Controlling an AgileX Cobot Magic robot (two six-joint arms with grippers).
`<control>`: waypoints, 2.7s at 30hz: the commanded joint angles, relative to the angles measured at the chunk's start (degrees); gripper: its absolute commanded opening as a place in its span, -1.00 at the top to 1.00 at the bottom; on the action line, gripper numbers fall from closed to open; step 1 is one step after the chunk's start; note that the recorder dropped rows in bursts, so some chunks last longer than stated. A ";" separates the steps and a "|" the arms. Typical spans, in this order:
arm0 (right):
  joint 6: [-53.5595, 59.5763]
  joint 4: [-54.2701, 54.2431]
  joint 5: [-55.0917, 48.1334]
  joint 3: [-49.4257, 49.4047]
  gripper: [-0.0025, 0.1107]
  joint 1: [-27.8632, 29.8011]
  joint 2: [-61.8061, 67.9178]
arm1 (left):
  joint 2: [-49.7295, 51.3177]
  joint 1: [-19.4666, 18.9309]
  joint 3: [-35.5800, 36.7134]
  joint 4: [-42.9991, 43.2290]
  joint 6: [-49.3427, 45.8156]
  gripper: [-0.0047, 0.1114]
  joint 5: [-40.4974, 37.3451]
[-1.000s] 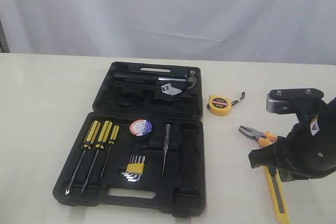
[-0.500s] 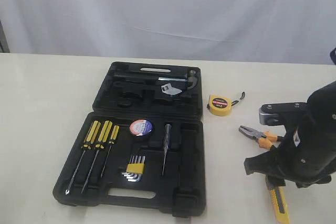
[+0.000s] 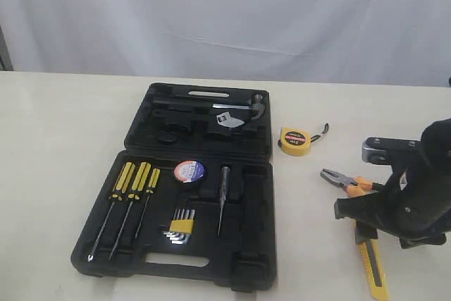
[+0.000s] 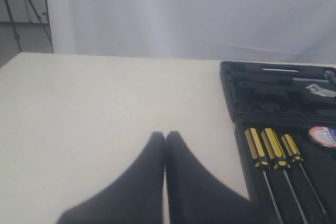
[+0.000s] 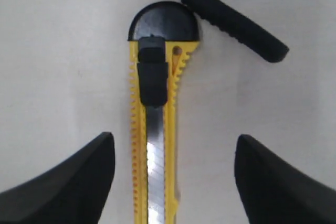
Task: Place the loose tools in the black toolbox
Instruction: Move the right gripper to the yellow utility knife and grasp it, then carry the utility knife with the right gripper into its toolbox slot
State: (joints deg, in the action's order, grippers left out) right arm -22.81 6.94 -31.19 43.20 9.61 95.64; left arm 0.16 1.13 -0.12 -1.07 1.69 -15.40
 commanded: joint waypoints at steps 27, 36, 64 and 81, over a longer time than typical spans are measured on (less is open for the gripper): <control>2.51 -2.82 3.30 0.08 0.96 0.51 3.31 | -0.16 0.12 0.12 -0.14 0.06 0.92 0.01; -1.65 -8.41 -3.95 5.79 0.96 -8.60 -5.96 | -0.16 0.12 0.12 -0.14 0.06 0.92 0.01; -26.54 7.18 -12.28 32.65 0.95 -24.72 19.31 | -0.16 0.12 0.12 -0.14 0.06 0.92 0.01; -25.81 6.26 -12.28 32.65 -0.10 -24.72 19.24 | -0.16 0.12 0.12 -0.14 0.06 0.92 0.01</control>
State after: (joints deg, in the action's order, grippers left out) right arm -48.89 13.37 -43.09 75.45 -15.14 115.12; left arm 0.16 1.13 -0.12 -1.07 1.69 -15.40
